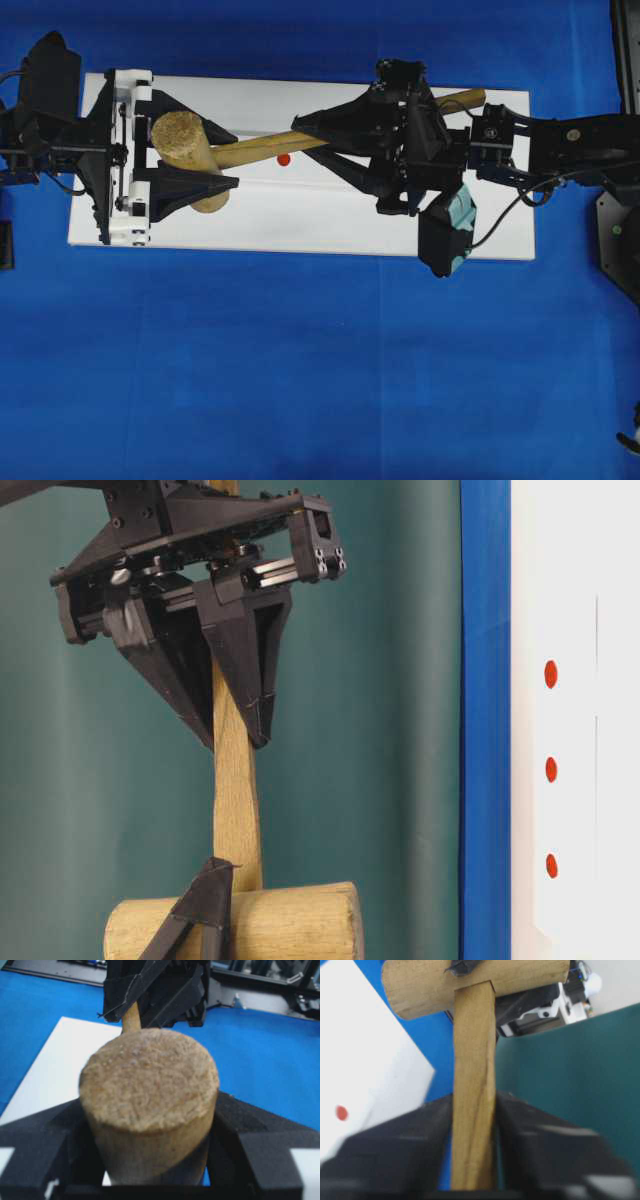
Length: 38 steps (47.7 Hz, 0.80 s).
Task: Hit the mark with a hammer.
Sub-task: 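Bring the left gripper in and grasp the mallet head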
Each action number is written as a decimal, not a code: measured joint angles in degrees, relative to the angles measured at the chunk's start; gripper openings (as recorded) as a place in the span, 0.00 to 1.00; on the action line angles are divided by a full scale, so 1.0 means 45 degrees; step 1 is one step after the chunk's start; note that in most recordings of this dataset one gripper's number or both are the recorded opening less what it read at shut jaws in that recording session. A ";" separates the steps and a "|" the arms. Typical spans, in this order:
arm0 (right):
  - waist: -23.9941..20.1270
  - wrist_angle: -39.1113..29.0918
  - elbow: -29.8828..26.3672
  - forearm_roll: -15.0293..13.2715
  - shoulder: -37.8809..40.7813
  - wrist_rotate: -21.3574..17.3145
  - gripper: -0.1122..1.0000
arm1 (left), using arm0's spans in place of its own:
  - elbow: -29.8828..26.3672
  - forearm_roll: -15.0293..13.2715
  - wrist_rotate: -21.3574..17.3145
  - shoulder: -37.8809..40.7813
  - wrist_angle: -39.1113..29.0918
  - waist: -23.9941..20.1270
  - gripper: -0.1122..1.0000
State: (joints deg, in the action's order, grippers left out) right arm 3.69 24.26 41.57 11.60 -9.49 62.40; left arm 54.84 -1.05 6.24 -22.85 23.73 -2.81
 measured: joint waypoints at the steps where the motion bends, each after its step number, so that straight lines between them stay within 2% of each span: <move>1: 0.0000 0.0000 0.0000 0.0000 -0.0020 -0.0039 0.43 | 0.0020 0.0000 0.0000 0.0000 0.0000 0.0020 0.50; 8: -0.0020 -0.0098 -0.0020 0.0000 -0.0039 -0.0273 0.83 | 0.0020 0.0000 -0.0020 0.0000 -0.0020 0.0020 0.50; 12: -0.0078 -0.0273 -0.0020 0.0000 -0.0117 -0.0273 0.96 | 0.0039 0.0000 -0.0078 0.0000 -0.0020 0.0020 0.50; 23: -0.0410 -0.1426 -0.0039 0.0039 -0.0527 -0.0293 0.94 | 0.0059 0.0020 -0.0215 -0.0020 -0.0020 0.0020 0.50; 28: -0.0430 -0.1602 -0.0020 0.0332 -0.0684 -0.0352 0.94 | 0.0059 0.0039 -0.0469 0.0000 -0.0039 0.0020 0.50; 30: -0.0430 -0.1621 -0.0039 0.0586 -0.0762 -0.0430 0.94 | 0.0059 0.0078 -0.0723 0.0000 -0.0078 0.0039 0.50; 33: -0.0430 -0.1641 -0.0039 0.1309 -0.0840 -0.0762 0.94 | 0.0059 0.0078 -0.1172 -0.0020 -0.0117 0.0098 0.50; 38: -0.0430 -0.1758 -0.0039 0.2871 -0.0977 -0.1543 0.95 | 0.0059 0.0098 -0.2305 -0.0020 -0.0137 0.0312 0.50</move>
State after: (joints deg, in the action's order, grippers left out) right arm 1.76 16.35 41.40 24.52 -13.89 55.46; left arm 55.11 -0.62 -4.13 -22.94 23.12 -1.41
